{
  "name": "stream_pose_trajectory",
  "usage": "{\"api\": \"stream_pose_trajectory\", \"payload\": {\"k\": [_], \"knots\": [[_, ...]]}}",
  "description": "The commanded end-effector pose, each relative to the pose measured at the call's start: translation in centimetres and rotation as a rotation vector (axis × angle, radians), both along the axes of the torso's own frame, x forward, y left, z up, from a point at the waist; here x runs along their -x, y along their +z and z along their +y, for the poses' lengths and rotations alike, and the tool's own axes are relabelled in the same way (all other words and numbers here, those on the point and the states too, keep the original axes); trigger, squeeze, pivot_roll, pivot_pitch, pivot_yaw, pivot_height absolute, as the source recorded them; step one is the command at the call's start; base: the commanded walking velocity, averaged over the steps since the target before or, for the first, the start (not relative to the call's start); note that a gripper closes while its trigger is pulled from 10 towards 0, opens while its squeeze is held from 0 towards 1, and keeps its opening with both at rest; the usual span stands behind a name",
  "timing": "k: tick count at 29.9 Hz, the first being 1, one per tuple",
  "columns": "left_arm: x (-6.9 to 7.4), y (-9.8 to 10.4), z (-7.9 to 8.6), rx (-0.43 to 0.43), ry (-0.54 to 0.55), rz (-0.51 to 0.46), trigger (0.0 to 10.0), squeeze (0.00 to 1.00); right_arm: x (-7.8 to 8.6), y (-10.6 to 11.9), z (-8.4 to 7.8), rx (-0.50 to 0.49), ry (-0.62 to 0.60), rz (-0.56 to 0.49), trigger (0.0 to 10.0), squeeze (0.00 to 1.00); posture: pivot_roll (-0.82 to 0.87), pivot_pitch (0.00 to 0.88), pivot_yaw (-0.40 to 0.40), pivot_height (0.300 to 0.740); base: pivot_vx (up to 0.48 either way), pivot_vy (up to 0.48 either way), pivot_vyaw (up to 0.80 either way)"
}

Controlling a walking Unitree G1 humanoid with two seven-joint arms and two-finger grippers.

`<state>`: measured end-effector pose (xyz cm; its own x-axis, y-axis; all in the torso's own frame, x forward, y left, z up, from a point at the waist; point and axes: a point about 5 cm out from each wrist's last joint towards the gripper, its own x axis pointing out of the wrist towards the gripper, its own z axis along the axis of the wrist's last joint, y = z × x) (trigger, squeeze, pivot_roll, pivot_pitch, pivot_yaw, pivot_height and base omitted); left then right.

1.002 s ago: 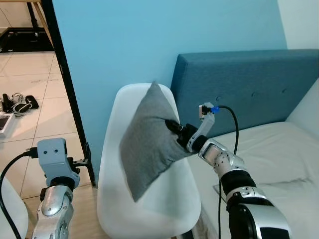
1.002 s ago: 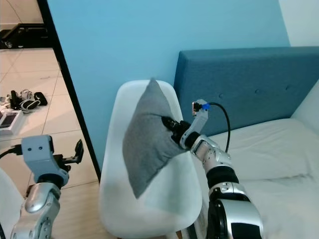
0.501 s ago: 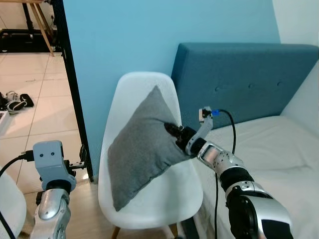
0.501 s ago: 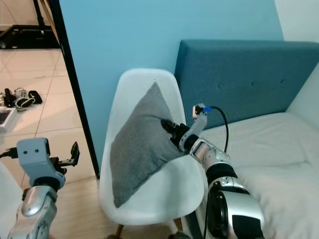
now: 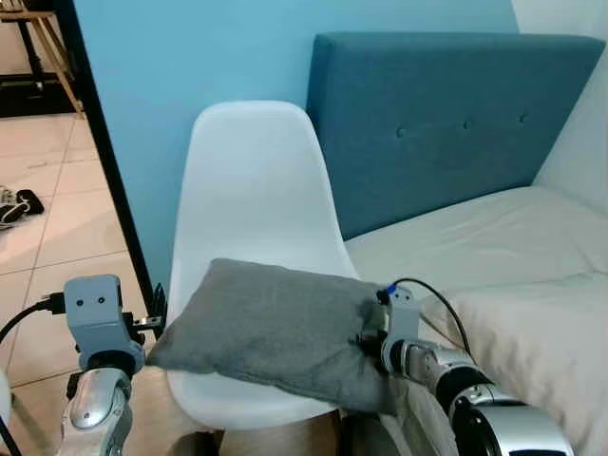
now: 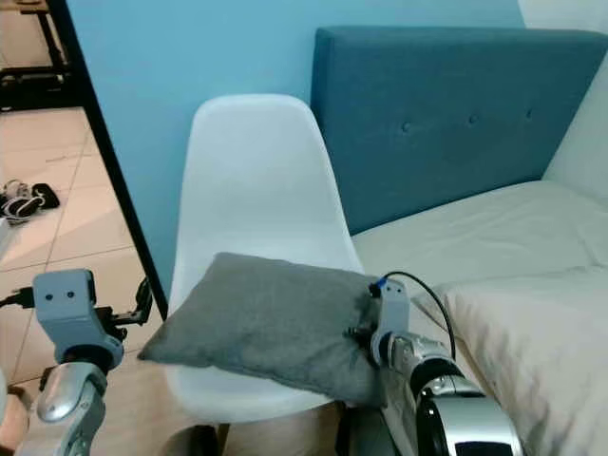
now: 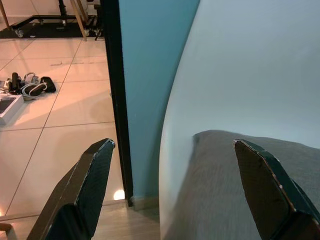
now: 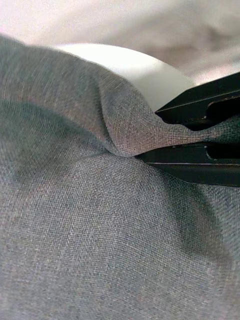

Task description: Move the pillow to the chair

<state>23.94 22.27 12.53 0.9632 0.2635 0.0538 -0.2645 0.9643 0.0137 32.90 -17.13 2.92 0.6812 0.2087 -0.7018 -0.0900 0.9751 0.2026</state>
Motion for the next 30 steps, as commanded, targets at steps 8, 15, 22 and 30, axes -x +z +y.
{"api": "stream_pose_trajectory", "payload": {"k": [8,15,22,30], "knots": [[0.2,0.6,0.3,-0.032,-0.010,0.003,10.0,0.00,-2.1,2.3,2.9,-0.035,0.057,-0.168,10.0,0.00,0.10,0.000,-0.096,0.574,0.000,0.000,0.00],[0.2,0.7,0.0,-0.029,-0.014,0.004,10.0,0.00,-2.6,3.0,3.7,0.020,0.117,-0.198,10.0,1.00,0.10,0.000,-0.100,0.574,0.000,0.000,0.00],[-0.2,0.8,-0.2,-0.017,-0.017,-0.001,10.0,0.00,-3.1,3.8,1.3,0.083,0.048,-0.242,10.0,1.00,0.09,0.000,-0.100,0.574,0.000,0.000,0.00],[-0.7,0.9,-0.4,-0.002,-0.018,-0.011,10.0,0.00,-4.6,6.9,0.1,-0.030,0.051,-0.400,10.0,1.00,0.06,0.000,-0.105,0.574,0.000,0.000,0.00]]}}
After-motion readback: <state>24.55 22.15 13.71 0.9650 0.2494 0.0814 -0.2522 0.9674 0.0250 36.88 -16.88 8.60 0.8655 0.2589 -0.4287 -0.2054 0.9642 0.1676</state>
